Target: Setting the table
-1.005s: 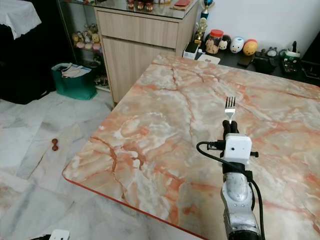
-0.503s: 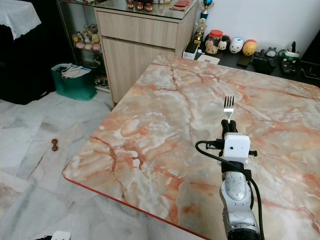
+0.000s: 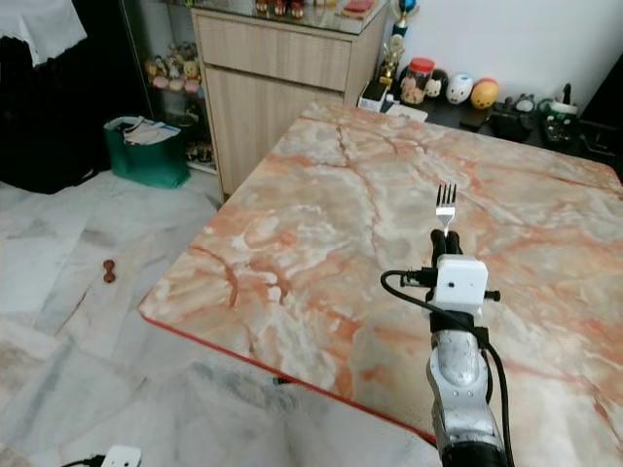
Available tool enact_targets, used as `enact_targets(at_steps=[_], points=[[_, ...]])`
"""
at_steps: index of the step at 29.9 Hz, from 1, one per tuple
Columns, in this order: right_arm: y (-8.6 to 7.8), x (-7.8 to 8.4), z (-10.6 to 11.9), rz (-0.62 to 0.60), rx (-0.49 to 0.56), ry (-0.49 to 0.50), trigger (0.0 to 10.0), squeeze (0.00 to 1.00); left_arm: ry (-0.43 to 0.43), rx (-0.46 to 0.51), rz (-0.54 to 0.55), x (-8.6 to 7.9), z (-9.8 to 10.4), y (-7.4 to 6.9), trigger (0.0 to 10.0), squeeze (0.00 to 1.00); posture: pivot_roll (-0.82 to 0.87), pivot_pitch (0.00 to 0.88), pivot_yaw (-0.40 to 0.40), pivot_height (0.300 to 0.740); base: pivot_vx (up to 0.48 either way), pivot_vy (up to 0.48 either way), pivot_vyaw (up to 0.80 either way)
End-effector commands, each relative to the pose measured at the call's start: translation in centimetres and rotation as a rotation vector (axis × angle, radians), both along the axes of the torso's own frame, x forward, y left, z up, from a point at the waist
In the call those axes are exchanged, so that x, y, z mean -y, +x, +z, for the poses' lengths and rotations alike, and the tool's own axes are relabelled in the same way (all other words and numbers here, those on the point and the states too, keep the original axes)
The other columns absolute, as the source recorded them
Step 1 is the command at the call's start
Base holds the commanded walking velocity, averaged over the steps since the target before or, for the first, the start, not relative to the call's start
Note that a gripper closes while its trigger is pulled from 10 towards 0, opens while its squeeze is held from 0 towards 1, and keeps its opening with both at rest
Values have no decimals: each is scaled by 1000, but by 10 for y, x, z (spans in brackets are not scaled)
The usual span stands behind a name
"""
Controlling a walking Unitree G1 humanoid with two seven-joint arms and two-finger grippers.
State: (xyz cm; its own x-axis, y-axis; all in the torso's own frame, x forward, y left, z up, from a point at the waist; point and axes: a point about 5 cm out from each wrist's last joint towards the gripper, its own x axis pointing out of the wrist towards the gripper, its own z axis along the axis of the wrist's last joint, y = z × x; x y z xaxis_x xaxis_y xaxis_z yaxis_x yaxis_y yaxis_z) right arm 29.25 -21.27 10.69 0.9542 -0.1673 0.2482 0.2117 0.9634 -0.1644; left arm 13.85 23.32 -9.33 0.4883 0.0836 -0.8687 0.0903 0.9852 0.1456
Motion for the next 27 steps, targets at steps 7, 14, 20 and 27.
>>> enact_targets(at_steps=[7, 14, 20, 27], points=[[2, 2, 1, -5, 4, 18, 10000, 0, -13, -9, 4, 1, -1, -2, 10000, 0, 100, 0, -85, 727, -252, 0, 0], [3, 2, 2, -5, 3, 17, 10000, 0, -16, -8, 5, 3, -2, -2, 10000, 0, 101, 0, -88, 727, -252, 0, 0], [4, 3, 2, -8, 4, 17, 10000, 0, -23, -6, 5, 9, -2, 0, 10000, 0, 101, 0, -89, 727, -254, 0, 0], [4, 2, 3, -4, 3, 17, 10000, 0, -25, 1, 11, 10, -1, 5, 10000, 0, 106, 0, -94, 727, -281, 0, 0]])
